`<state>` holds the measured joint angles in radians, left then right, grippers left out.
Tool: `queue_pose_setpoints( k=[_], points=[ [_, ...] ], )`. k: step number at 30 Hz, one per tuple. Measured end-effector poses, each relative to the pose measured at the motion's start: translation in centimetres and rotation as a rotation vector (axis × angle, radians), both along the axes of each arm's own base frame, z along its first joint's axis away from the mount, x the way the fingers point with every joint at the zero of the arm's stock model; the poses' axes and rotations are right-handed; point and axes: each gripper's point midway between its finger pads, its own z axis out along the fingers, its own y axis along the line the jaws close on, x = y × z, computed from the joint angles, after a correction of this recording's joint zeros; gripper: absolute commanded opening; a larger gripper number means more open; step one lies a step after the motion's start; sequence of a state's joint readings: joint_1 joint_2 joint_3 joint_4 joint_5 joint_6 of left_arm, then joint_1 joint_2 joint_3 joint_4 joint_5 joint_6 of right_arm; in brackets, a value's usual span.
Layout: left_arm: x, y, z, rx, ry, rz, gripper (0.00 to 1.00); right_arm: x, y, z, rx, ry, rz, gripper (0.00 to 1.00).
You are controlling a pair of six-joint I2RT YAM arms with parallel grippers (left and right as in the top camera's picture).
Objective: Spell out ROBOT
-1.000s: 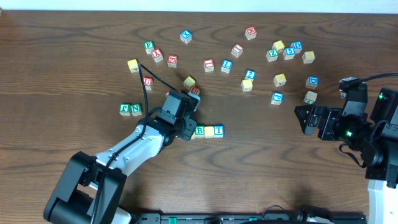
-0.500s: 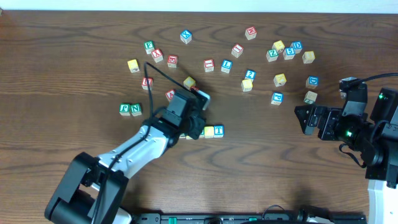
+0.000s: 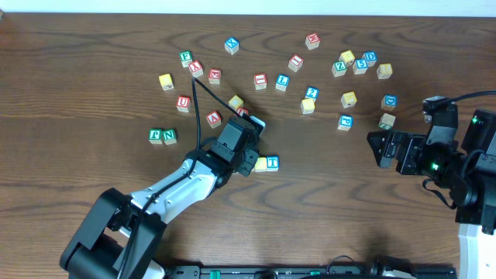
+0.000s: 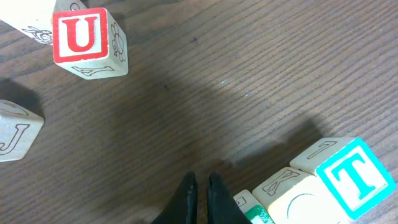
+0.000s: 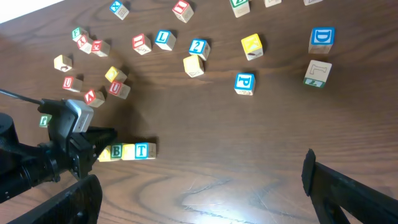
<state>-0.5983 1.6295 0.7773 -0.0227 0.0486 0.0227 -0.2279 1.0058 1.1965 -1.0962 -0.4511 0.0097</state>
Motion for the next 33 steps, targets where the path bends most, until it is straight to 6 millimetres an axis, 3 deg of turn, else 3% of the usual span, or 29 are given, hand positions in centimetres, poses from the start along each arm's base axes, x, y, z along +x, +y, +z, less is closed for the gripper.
queue_pose_setpoints(
  k=[33],
  points=[
    [-0.96, 0.70, -0.81, 0.038, 0.051, 0.001, 0.07, 0.00, 0.00, 0.00, 0.000, 0.000, 0.000, 0.99]
  ],
)
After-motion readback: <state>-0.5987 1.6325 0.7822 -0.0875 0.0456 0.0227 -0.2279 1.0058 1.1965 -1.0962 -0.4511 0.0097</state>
